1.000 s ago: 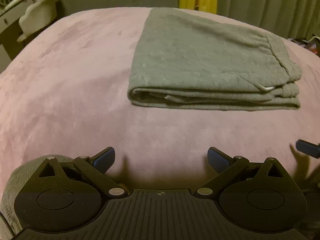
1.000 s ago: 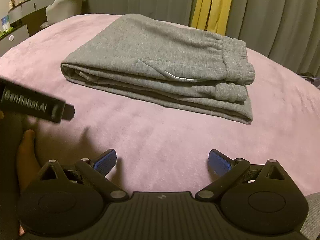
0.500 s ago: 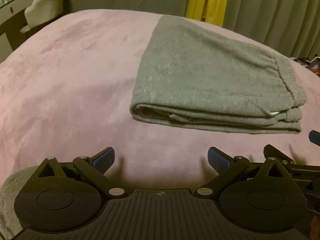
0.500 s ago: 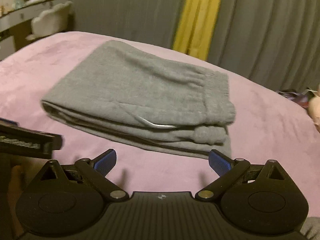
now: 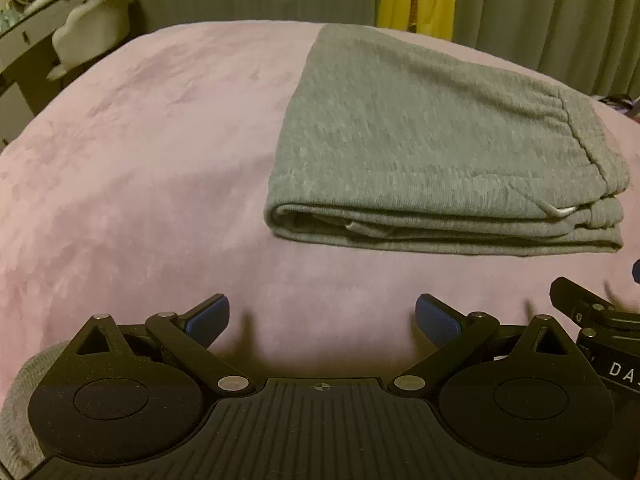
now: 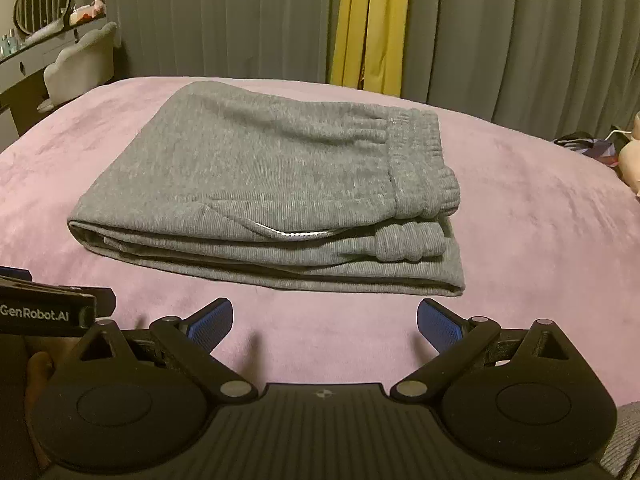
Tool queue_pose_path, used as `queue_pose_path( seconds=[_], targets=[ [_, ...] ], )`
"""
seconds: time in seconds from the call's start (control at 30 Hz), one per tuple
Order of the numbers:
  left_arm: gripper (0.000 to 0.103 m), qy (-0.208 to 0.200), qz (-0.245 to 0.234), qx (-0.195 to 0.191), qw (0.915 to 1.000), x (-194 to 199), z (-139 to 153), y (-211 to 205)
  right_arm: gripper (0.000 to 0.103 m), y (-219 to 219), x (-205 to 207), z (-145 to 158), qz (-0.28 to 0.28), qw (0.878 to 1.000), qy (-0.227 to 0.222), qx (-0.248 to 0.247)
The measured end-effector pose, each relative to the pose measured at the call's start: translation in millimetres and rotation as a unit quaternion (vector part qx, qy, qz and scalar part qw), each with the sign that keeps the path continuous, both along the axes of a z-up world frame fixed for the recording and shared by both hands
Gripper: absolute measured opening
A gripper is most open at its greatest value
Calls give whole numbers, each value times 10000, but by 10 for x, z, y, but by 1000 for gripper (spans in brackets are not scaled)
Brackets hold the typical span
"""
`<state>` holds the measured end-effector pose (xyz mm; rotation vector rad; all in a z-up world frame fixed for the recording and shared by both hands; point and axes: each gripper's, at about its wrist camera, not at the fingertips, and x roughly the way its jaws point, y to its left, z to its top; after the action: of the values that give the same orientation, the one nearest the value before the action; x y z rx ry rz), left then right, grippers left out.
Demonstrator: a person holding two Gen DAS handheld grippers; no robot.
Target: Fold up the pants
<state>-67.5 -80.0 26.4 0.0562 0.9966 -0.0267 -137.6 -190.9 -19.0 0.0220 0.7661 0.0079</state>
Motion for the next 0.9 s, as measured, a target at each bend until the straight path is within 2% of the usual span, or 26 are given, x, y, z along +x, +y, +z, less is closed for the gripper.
queue_pose_path(
  seconds=[0.9],
  targets=[
    [102,41,-21,37,10000,-13,-26,-22,99,-58,-3,10,-3,10000,-56,82]
  ],
)
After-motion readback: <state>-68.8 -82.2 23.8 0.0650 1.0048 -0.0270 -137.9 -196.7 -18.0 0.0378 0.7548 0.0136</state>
